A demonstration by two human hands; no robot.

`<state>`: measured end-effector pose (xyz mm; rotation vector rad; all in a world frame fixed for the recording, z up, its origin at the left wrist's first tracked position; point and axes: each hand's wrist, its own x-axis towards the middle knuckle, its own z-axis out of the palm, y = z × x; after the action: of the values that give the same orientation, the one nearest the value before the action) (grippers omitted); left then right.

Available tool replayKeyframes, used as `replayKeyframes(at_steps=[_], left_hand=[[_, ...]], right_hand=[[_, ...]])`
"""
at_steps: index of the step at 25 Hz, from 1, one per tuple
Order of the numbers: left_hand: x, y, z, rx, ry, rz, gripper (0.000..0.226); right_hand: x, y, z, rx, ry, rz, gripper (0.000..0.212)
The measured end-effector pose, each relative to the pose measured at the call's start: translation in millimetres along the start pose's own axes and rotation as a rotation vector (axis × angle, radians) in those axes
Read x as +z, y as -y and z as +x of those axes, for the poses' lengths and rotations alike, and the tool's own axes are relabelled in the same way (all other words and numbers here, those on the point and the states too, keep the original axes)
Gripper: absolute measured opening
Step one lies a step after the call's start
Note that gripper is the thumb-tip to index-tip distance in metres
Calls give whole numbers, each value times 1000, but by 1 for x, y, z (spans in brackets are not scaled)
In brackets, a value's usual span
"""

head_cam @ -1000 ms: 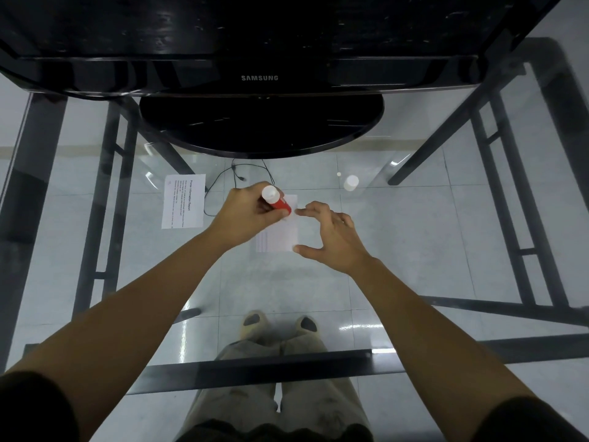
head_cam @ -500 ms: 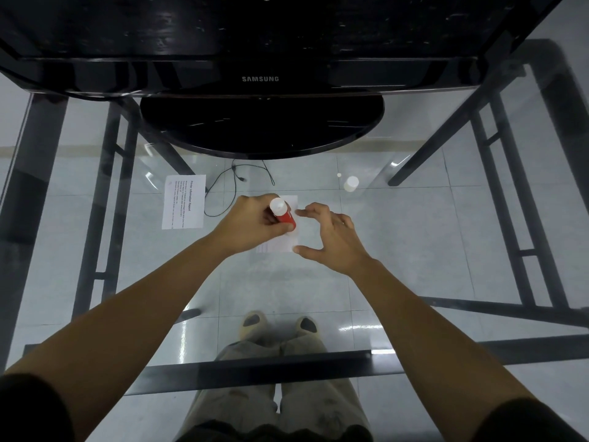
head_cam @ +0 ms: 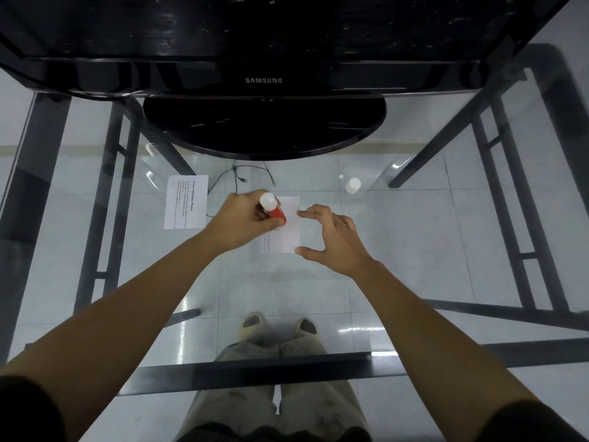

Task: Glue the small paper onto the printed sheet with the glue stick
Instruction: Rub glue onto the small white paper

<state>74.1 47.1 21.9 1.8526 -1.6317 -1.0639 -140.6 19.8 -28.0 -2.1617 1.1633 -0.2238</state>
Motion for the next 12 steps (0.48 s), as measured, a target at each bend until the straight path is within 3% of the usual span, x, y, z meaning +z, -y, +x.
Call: replayKeyframes(at_steps=[4,9,12], left_hand=[[-20,5,16,-88,-271,98,24],[-7,-4,-14,17,88,-11,23],[-8,1,-14,44,132,25,22]], right_hand=[[-1,0,-1,0,5,15,71],[0,1,0,18,18,3,72],[0,1,0,13,17,-7,72]])
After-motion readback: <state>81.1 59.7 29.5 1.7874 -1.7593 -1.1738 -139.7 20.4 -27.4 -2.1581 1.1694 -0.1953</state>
